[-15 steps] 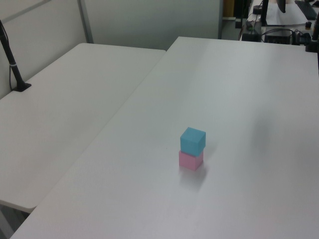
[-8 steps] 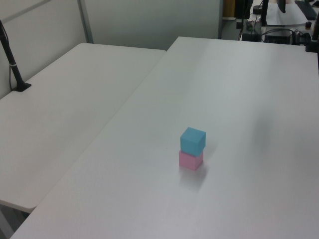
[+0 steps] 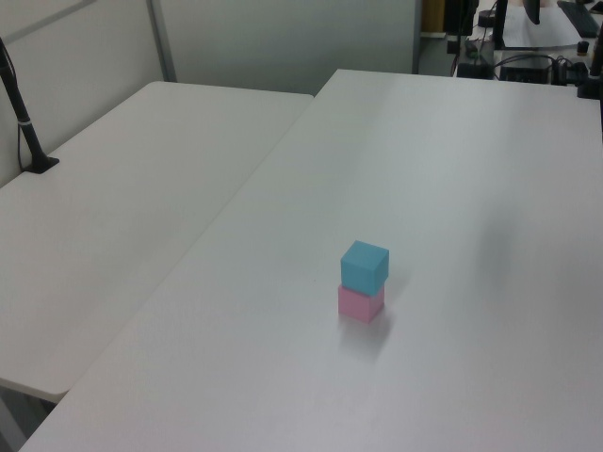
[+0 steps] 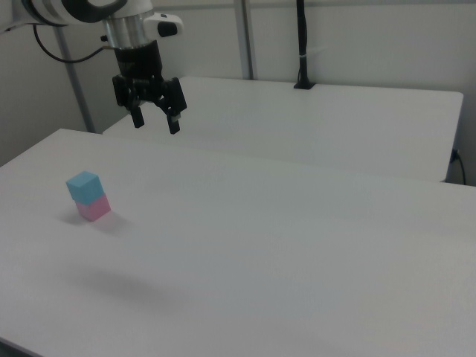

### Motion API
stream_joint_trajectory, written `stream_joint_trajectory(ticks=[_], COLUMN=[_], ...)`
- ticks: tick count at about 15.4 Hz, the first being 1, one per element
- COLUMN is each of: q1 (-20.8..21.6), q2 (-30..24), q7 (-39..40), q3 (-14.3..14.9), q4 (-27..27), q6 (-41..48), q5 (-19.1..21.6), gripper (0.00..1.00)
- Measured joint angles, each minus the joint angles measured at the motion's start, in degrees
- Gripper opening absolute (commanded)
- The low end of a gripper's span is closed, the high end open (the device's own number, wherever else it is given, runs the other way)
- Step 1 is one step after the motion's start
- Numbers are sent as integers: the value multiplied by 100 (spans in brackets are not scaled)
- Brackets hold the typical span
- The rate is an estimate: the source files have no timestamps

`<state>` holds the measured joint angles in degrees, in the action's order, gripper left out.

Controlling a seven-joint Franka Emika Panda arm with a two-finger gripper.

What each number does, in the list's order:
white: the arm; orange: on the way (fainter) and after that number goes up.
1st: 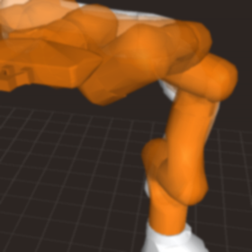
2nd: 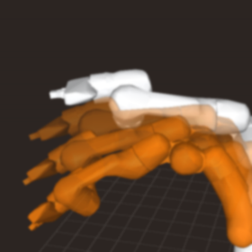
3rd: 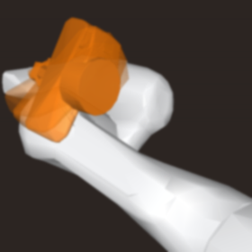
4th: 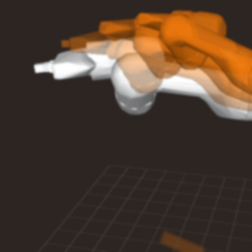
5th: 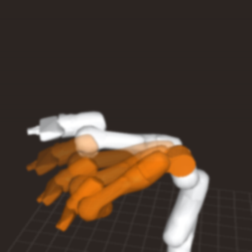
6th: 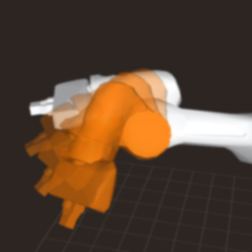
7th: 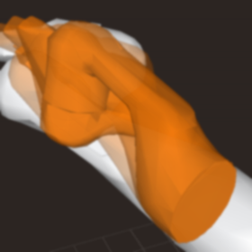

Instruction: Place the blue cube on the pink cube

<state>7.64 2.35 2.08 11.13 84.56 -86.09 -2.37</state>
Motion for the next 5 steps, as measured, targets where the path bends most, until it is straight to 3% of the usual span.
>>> stream_joint_trajectory(ticks=[5], q1=[0], q2=[0], q7=[0], q3=[0], q4=[0], q6=[0], q5=[51], gripper=[100])
